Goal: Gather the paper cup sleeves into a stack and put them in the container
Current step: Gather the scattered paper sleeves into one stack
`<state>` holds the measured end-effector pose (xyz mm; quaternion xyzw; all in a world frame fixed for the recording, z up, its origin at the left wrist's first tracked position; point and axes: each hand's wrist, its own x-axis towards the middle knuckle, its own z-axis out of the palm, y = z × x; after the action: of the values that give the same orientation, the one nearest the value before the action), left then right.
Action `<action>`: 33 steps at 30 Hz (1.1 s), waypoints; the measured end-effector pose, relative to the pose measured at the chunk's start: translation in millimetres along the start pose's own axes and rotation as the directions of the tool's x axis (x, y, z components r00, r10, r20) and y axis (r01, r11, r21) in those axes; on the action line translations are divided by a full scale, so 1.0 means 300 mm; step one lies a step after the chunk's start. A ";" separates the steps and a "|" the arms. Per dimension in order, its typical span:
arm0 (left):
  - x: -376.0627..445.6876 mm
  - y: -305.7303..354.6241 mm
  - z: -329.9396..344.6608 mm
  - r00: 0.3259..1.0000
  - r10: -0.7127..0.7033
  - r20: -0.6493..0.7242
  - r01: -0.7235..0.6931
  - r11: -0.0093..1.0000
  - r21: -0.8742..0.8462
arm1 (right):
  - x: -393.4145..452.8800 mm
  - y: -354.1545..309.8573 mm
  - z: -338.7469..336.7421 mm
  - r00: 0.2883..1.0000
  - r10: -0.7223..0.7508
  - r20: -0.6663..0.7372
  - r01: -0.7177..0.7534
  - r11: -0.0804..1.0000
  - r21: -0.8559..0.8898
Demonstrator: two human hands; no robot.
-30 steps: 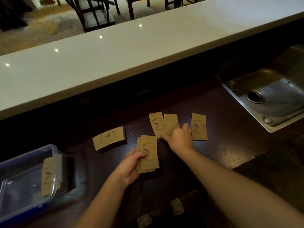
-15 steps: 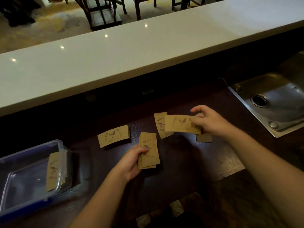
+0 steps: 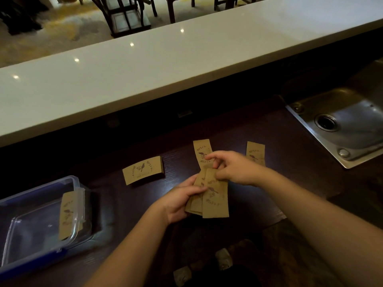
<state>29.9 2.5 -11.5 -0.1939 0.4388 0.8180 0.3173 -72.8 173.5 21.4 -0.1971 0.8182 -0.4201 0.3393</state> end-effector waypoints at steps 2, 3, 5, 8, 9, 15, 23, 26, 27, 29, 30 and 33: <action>0.000 -0.009 -0.007 1.000 0.017 -0.023 -0.017 1.000 0.015 | 0.004 0.032 0.032 0.995 0.002 -0.097 0.003 0.999 0.044; 0.001 -0.015 -0.009 0.999 0.016 -0.030 -0.016 1.000 0.014 | 0.003 0.048 0.045 0.992 0.003 -0.122 0.004 0.998 0.063; 0.006 -0.028 -0.014 0.999 0.005 -0.041 -0.005 1.000 -0.005 | -0.001 0.081 0.062 0.981 0.001 -0.192 0.011 0.998 0.060; 0.009 -0.041 -0.017 0.998 -0.017 -0.063 0.014 0.999 -0.043 | -0.001 0.140 0.037 0.821 0.131 -0.556 -0.127 0.991 0.045; 0.009 -0.044 -0.018 0.997 -0.024 -0.072 0.020 0.998 -0.055 | -0.001 0.165 0.013 0.698 0.214 -0.683 -0.235 0.970 0.064; 0.012 -0.061 -0.029 0.987 0.007 -0.162 -0.029 0.991 -0.133 | -0.018 0.279 -0.030 0.476 0.521 -0.708 -0.691 0.720 0.065; -0.005 -0.037 -0.041 0.938 0.090 -0.335 -0.158 0.971 -0.181 | 0.006 0.283 -0.046 0.555 0.577 -0.599 -0.322 0.813 0.485; -0.012 -0.035 -0.046 0.910 0.125 -0.395 -0.205 0.965 -0.165 | -0.023 0.202 -0.014 0.738 0.538 -0.408 -0.016 0.618 0.786; -0.015 -0.038 -0.049 0.904 0.132 -0.406 -0.216 0.962 -0.168 | -0.031 0.174 0.007 0.803 0.484 -0.347 0.008 0.574 0.819; -0.019 -0.044 -0.051 0.904 0.138 -0.405 -0.234 0.952 -0.197 | -0.044 0.120 0.070 0.902 0.363 -0.233 -0.004 0.547 0.837; -0.020 -0.047 -0.051 0.908 0.140 -0.396 -0.240 0.947 -0.215 | -0.045 0.099 0.111 0.929 0.318 -0.189 -0.021 0.556 0.831; -0.026 -0.052 -0.042 0.922 0.155 -0.355 -0.242 0.946 -0.217 | -0.031 0.060 0.242 0.948 0.277 -0.160 -0.079 0.690 0.720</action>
<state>46.8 -4.3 -23.0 -0.3230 0.3942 0.8512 0.1254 -14.7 149.4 -20.0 0.0844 0.6474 -0.6868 0.3194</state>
